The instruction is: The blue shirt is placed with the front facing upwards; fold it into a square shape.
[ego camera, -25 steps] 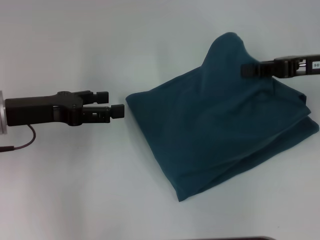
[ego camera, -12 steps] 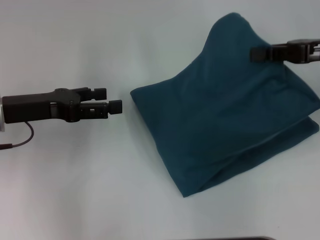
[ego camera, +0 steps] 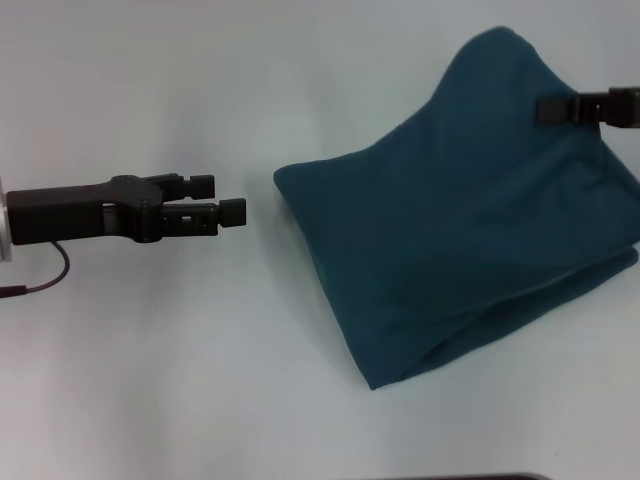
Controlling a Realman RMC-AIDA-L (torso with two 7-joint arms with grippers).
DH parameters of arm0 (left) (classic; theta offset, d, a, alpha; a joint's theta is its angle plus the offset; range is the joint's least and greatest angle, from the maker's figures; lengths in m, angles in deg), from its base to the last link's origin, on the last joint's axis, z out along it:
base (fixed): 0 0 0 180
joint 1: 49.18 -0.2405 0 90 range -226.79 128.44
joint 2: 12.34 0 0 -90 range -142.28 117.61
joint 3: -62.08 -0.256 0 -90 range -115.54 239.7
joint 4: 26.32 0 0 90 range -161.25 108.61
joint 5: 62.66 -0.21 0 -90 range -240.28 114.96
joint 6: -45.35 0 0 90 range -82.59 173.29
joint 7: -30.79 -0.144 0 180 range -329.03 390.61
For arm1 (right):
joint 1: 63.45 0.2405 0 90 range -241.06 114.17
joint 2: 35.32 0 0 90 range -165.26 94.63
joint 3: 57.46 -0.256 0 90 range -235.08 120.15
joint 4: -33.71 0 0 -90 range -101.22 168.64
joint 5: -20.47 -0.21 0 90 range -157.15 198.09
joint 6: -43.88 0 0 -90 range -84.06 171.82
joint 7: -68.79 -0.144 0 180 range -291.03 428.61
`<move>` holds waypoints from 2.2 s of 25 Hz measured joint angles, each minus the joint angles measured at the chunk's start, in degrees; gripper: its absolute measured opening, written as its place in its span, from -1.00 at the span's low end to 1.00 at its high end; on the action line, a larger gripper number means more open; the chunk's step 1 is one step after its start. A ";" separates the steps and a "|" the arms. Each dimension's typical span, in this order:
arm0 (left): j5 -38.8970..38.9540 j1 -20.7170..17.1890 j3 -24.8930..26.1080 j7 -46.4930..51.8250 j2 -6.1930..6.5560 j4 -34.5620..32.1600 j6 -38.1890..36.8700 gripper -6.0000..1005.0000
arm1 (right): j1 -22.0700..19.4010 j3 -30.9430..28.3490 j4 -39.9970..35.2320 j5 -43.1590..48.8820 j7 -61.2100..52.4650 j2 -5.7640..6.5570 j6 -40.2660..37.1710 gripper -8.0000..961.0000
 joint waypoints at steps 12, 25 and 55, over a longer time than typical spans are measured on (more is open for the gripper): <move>-0.12 0.70 -0.26 1.62 -0.03 -0.10 0.01 0.91 | -0.03 0.11 1.60 9.52 -0.73 -1.63 11.30 -0.81; -0.13 0.70 -0.10 1.72 -0.03 -0.54 0.30 0.91 | 0.38 0.18 5.37 12.58 -1.93 -1.79 19.56 -0.74; -5.88 7.78 -0.82 8.49 -3.55 -5.89 13.66 0.91 | -1.74 -2.41 0.87 5.82 -1.12 -0.92 14.72 0.71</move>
